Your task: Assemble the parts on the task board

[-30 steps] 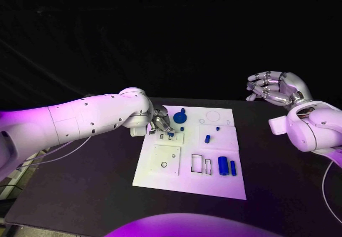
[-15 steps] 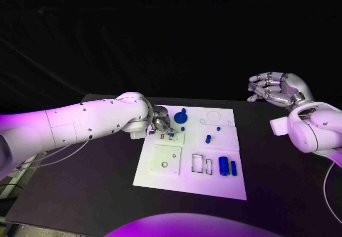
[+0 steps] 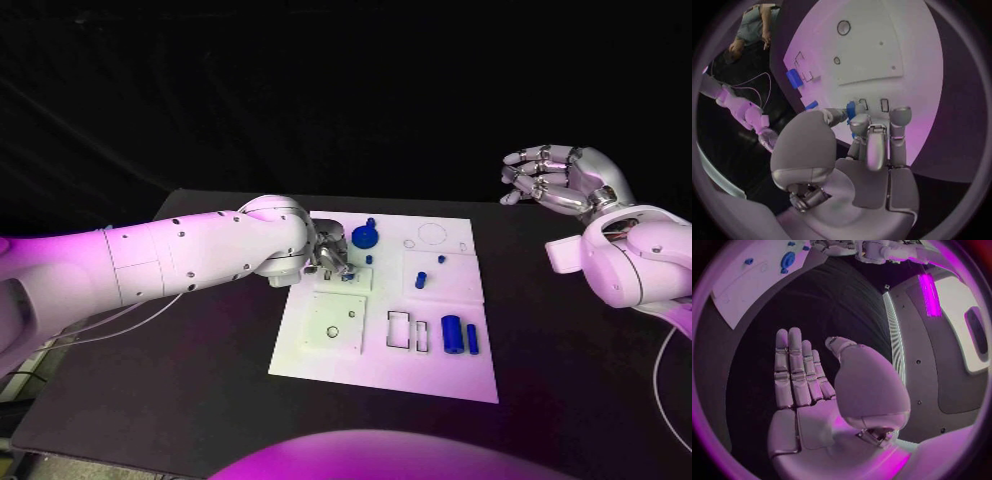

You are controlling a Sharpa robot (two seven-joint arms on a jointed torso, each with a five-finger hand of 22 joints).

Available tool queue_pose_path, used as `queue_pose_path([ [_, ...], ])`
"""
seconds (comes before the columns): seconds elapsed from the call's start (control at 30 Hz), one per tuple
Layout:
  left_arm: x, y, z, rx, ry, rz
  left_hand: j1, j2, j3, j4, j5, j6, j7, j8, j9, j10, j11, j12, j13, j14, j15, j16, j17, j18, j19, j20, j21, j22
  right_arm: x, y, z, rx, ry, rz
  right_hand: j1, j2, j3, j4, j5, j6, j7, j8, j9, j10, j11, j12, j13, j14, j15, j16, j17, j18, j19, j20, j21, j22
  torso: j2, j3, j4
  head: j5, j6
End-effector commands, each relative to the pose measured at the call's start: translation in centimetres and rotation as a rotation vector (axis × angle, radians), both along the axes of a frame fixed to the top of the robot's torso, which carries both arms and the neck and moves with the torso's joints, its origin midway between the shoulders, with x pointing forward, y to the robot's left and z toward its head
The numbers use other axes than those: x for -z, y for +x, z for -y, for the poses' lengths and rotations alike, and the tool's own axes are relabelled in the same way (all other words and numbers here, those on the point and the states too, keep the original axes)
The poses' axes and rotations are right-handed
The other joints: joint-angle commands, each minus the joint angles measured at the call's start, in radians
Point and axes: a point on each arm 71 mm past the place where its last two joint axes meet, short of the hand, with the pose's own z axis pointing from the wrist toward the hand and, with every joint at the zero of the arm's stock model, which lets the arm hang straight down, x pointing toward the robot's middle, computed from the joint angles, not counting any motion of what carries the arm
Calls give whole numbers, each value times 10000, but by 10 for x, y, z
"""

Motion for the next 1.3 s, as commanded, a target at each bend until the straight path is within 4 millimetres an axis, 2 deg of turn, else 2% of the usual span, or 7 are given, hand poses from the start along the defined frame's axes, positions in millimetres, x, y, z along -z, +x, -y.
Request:
queue_pose_path([
  [0.03,1,0,0,10,250,85,-25,-105,2206,-2127,66,103,-12,35,27,95,-5,66,28,732,-92,61,1460,-136,88,12,54,28,0,-1,-1,-154,-36,57,-79,-7,39,9,38,-61,520,35,-19,-45,52,-34,-24,35,35,-68,13,88,27,64,-43,-17,1,6,4,-13,-21],
  [0.63,2,1,-3,-39,550,86,-207,-267,2378,-2302,296,237,-61,59,67,286,-55,189,250,738,-134,64,1474,-169,200,-24,180,244,1,-1,-1,-180,-67,92,-123,18,46,29,83,-62,524,40,-31,-46,57,-30,-67,41,41,-103,24,89,27,71,-60,-42,-2,0,4,13,-69],
  [0.9,3,3,-1,-15,638,76,-267,-322,2409,-2349,371,283,-80,76,85,361,-71,247,344,738,-149,63,1475,-178,231,-36,216,305,2,-2,-3,-326,-306,305,-132,27,53,29,115,-61,523,43,-36,-47,56,-27,-87,45,40,-118,30,90,29,72,-66,-53,-5,-10,-18,32,-76],
  [1.3,5,3,-1,73,759,8,-333,-404,2437,-2412,498,331,-104,96,106,440,-93,306,441,738,-167,62,1473,-186,257,-52,251,359,2,-2,-3,-354,-353,336,-141,31,56,31,139,-60,522,45,-40,-48,56,-25,-101,47,40,-130,34,91,30,73,-71,-60,-2,-2,9,10,-87],
])
